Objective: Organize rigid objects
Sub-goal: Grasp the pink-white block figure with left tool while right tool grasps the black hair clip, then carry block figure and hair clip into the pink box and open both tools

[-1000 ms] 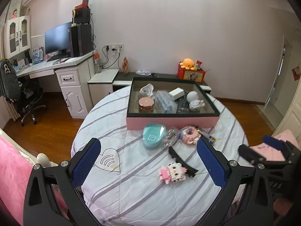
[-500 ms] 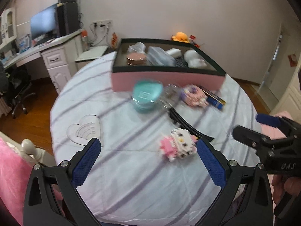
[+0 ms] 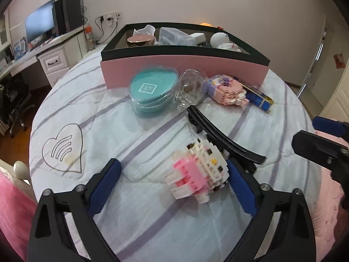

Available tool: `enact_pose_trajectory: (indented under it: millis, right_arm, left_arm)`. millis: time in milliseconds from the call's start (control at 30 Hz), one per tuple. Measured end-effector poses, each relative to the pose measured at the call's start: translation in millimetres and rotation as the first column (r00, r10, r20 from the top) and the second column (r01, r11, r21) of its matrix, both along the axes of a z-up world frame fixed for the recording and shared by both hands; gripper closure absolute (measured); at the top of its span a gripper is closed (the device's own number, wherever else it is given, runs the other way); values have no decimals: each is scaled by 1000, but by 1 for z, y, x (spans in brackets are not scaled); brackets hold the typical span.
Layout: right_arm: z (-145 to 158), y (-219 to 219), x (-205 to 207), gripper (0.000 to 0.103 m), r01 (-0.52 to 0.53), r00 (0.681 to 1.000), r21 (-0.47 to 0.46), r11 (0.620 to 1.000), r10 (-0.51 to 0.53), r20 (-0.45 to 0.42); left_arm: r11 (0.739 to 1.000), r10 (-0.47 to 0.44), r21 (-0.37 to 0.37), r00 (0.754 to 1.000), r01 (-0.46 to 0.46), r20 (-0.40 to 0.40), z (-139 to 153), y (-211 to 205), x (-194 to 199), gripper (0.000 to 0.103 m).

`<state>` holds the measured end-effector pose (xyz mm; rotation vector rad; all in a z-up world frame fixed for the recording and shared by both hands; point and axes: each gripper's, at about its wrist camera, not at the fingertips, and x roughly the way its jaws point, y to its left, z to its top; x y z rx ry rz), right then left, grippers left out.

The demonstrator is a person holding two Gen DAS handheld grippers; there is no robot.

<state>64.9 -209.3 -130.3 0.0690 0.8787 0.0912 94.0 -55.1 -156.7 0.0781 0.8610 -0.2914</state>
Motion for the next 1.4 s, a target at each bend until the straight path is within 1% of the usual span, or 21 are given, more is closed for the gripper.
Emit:
enact_pose_trajectory:
  millis: [33, 67, 100, 133, 200, 233, 267, 333, 400, 467, 533, 600, 700, 767, 800, 867, 900, 933, 1000, 1233, 1400]
  right_arm:
    - [-1, 2, 1, 4, -6, 1000, -2, 1000, 6, -2]
    - [-1, 3, 2, 4, -10, 1000, -2, 1000, 10, -3]
    - [-3, 4, 2, 4, -14, 1000, -1, 1000, 14, -6]
    - [-4, 6, 4, 4, -19, 1000, 0, 1000, 19, -9]
    - [-6, 10, 7, 4, -31, 999, 2, 1000, 31, -14]
    - [-7, 13, 8, 5, -40, 999, 5, 999, 40, -16]
    - [-7, 17, 10, 6, -54, 998, 8, 999, 54, -17]
    - [-9, 26, 15, 10, -78, 997, 1, 997, 78, -24]
    - [-11, 34, 19, 13, -98, 995, 2, 995, 98, -26]
    - [-14, 42, 25, 21, -120, 992, -5, 993, 120, -38]
    - [-19, 48, 32, 32, -134, 990, -8, 991, 133, -54]
    - [-27, 54, 38, 39, -151, 986, -12, 988, 150, -73]
    - [-38, 60, 46, 44, -165, 982, -19, 986, 163, -98]
    - [-40, 64, 48, 45, -174, 981, -42, 984, 169, -89]
    - [-40, 66, 48, 47, -179, 981, -48, 983, 175, -89]
    - [-39, 69, 47, 59, -200, 977, -60, 978, 195, -83]
    - [-38, 72, 45, 75, -210, 976, -66, 975, 205, -78]
    - [-38, 73, 44, 86, -213, 975, -71, 975, 207, -75]
    - [-37, 72, 41, 90, -212, 976, -66, 975, 207, -73]
    - [-26, 57, 35, 90, -191, 980, -7, 982, 191, -53]
    - [0, 46, 36, 90, -179, 984, 31, 983, 180, -8]
  left_arm:
    - [1000, -5, -1, 1000, 5, 5, 0, 0, 0, 12]
    - [1000, -13, -13, 1000, 13, 9, 0, 0, -2, 18]
    - [1000, -16, -21, 1000, 16, 14, 1, 1, -2, 27]
    - [1000, -15, -21, 1000, 16, 21, 1, 2, -2, 31]
    - [999, -18, -39, 1000, 19, 21, 3, 7, -1, 49]
    - [999, -14, -49, 1000, 15, 19, 4, 11, 0, 55]
    - [999, -11, -51, 1000, 12, 16, 4, 15, 3, 58]
    - [998, -15, -66, 1000, 16, 8, 4, 20, 5, 58]
    - [998, -18, -60, 1000, 19, 13, 5, 22, 6, 58]
    - [998, -16, -65, 1000, 16, 15, 5, 24, 6, 58]
    - [998, -9, -63, 1000, 11, 21, 6, 26, 5, 58]
    - [998, 0, -56, 1000, 1, 25, 7, 29, 6, 58]
    - [998, 10, -54, 1000, -9, 24, 7, 35, 8, 58]
    - [998, 13, -59, 1000, -12, 20, 6, 38, 9, 58]
    - [998, 13, -60, 1000, -12, 20, 7, 39, 9, 58]
    - [998, 11, -59, 1000, -10, 21, 7, 38, 10, 58]
    - [998, 10, -59, 1000, -9, 20, 7, 37, 10, 58]
    - [998, 8, -58, 1000, -7, 20, 8, 37, 10, 58]
    - [998, 7, -58, 1000, -6, 19, 9, 35, 10, 58]
    - [998, -1, -59, 1000, 3, 31, 22, 33, 9, 58]
    - [998, -11, -65, 998, 15, 60, 44, 30, 11, 58]
